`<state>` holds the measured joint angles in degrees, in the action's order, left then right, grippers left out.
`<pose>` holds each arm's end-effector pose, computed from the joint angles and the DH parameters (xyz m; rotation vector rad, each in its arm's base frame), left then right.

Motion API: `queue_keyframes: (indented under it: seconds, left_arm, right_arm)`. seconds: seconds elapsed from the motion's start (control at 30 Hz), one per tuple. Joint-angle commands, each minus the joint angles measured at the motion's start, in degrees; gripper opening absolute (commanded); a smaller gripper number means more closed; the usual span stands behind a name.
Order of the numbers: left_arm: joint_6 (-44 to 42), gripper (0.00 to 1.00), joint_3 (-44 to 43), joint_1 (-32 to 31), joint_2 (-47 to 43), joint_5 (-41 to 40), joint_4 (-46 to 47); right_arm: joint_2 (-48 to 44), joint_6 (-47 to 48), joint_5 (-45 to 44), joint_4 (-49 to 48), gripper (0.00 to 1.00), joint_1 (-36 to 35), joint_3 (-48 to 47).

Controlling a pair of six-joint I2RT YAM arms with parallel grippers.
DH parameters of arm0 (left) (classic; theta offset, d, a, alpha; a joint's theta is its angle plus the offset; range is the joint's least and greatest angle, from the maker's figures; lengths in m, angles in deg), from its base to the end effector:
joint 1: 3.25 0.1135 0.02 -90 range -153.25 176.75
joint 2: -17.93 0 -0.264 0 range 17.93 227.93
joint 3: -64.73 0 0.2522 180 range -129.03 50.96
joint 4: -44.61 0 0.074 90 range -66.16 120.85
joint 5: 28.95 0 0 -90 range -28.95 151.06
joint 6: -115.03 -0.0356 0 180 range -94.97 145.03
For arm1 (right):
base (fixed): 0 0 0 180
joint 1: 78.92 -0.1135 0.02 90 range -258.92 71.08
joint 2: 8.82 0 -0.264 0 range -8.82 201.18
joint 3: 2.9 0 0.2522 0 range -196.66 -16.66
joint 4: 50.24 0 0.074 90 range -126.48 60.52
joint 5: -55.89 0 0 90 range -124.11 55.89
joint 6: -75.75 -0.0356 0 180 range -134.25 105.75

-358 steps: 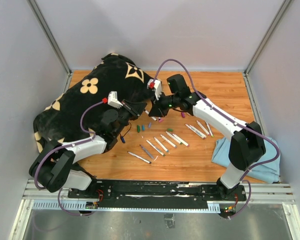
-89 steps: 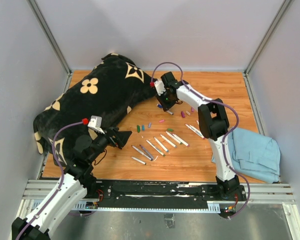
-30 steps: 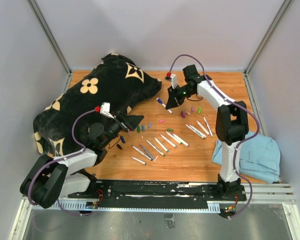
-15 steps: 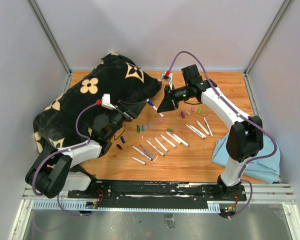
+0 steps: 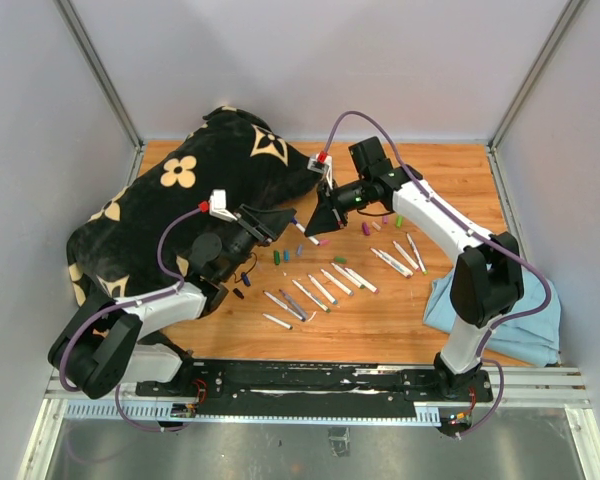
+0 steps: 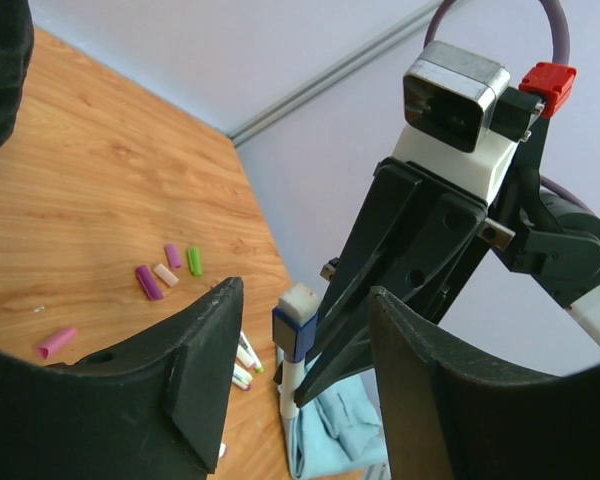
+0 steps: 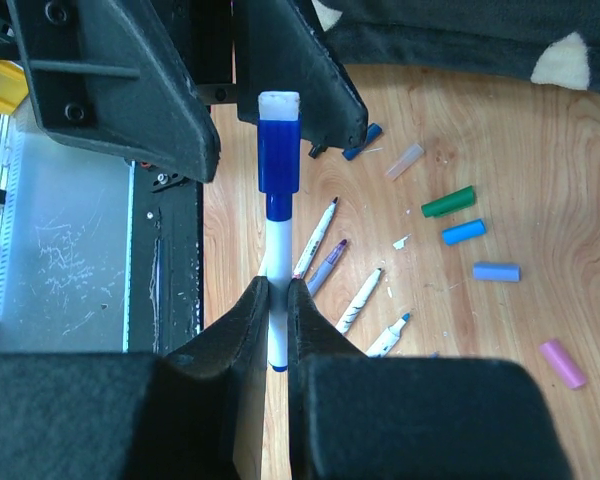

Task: Open the pen caps
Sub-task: Open the pen cap from the pen.

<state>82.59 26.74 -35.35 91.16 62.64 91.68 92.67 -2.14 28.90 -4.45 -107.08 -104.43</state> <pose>0.2172 -0.1374 0.2432 -0.3047 1.4647 -1.3131 0.3268 0.2109 0.3078 -1.2431 1.8342 1.4269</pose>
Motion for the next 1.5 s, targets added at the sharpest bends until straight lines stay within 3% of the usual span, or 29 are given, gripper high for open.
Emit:
queue_keyframes:
  seconds: [0.0,0.17,0.43,0.47,0.6,0.67,0.73,0.87,0.97,1.0,1.07,1.47]
  left_arm:
    - [-0.4,0.56,-0.2,-1.1,-0.4,-0.7,1.9]
    - [-0.7,0.45,-0.8,-1.8,0.6,0.3,1.9]
    - [-1.7,0.02,-1.4,-2.2,2.1,1.2,1.9]
    - [-1.9,0.01,-1.4,-2.2,2.0,1.1,1.9]
    - [-2.1,0.00,-1.4,-2.3,1.8,1.7,2.0]
    - [-1.9,0.00,-1.5,-2.5,1.8,2.1,2.0]
    - [-1.9,0.00,-1.5,-2.8,1.6,1.9,2.0]
    - [-1.8,0.00,-1.3,-3.1,1.2,1.6,2.0]
    - [-1.9,0.00,-0.9,-3.1,0.6,0.8,2.2]
    - [-1.9,0.00,-0.6,-3.1,0.3,0.1,2.5]
    - [-2.1,0.00,-0.1,-2.9,-0.7,-1.8,2.6]
    - [-2.8,0.00,-6.7,12.3,-8.7,-5.3,-7.0]
  right_arm:
    - [-1.1,-0.4,1.1,-0.8,0.01,-1.2,0.4]
    - [-1.0,-0.4,1.3,-0.7,0.01,-1.2,0.4]
    - [-1.1,-0.2,1.5,-0.7,0.01,-1.2,0.7]
    - [-1.2,-0.2,1.6,-0.7,0.02,-1.1,0.8]
    - [-1.8,-1.3,1.4,-2.7,0.42,-1.3,2.0]
    - [-2.1,-1.8,0.8,-3.8,0.53,-1.8,2.7]
    - [-2.1,-2.2,0.3,-4.2,0.55,-2.6,2.9]
    - [-2.0,-2.5,-1.0,-4.2,0.50,-4.1,2.9]
    - [-2.2,-2.9,-0.8,-4.5,0.25,-4.5,3.0]
    - [-2.2,-3.1,-0.6,-4.5,0.12,-4.5,3.1]
    - [-2.7,-3.4,-0.4,-4.6,0.01,-4.5,3.8]
    - [-9.7,-6.7,1.2,-11.8,0.01,-5.1,18.7]
